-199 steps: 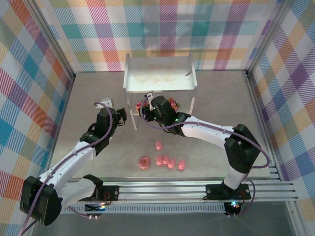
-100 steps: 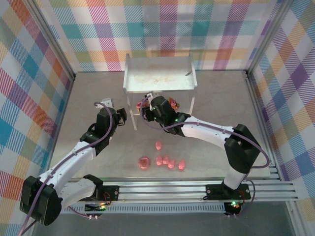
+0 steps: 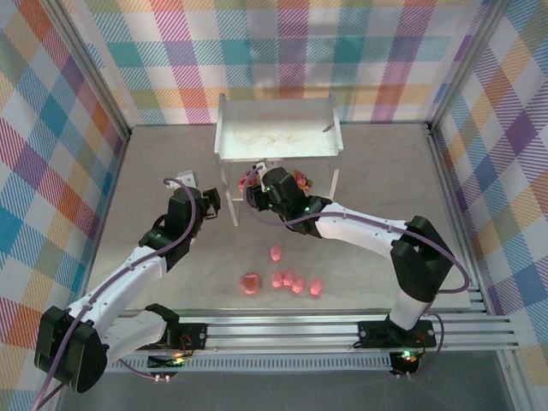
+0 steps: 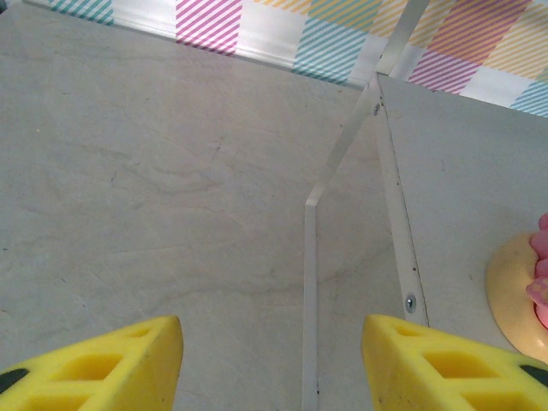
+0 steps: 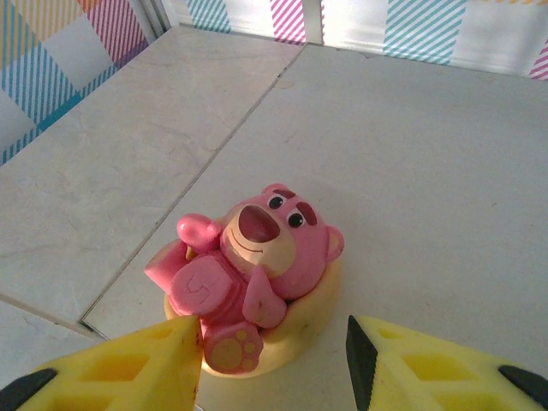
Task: Place and organize the plastic toys onto the shelf
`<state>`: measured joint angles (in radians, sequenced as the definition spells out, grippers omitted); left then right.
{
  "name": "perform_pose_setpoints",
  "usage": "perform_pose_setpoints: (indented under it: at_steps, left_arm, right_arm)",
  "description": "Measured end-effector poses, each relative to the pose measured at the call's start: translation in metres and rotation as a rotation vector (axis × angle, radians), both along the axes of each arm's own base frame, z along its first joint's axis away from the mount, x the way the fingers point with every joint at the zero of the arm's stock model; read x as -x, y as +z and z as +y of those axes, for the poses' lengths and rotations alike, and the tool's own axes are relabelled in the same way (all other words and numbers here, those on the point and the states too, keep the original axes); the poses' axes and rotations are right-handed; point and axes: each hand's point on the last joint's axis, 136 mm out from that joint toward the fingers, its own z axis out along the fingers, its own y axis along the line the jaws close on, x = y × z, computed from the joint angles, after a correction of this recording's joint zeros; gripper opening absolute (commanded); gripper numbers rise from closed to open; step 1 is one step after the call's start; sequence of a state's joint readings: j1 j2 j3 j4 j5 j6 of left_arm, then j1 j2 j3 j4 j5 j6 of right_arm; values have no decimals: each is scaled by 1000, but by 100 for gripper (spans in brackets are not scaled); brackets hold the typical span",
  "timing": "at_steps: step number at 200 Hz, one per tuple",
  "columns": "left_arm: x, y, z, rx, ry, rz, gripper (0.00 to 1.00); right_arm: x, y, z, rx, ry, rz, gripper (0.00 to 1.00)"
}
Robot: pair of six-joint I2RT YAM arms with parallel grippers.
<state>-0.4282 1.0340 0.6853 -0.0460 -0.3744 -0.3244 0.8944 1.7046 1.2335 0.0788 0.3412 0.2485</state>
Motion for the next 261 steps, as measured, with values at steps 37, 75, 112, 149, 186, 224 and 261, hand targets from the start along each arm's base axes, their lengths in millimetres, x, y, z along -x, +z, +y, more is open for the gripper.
perform_pose_setpoints:
  at_steps: [37, 75, 112, 149, 186, 224, 261]
  left_arm:
    - [0, 0, 0, 0, 0, 1, 57]
    - [-1, -2, 0, -2, 0, 6, 57]
    - [-2, -4, -1, -5, 0, 11, 57]
    - [-2, -2, -1, -3, -1, 8, 57]
    - [-2, -2, -2, 1, -7, 8, 57]
    - [-2, -2, -3, 3, -12, 9, 57]
    - [-2, -2, -4, 4, -13, 10, 57]
  right_arm:
    - [1, 1, -5, 12, -13, -4, 49]
    - [2, 4, -7, 12, -16, -7, 49]
    - [2, 6, -9, 11, -21, -11, 49]
    - [3, 9, -11, 9, -19, -16, 49]
    - [8, 15, -14, 11, -1, -27, 49]
    - [9, 14, -13, 12, 10, -24, 49]
    - [11, 13, -11, 11, 22, -18, 49]
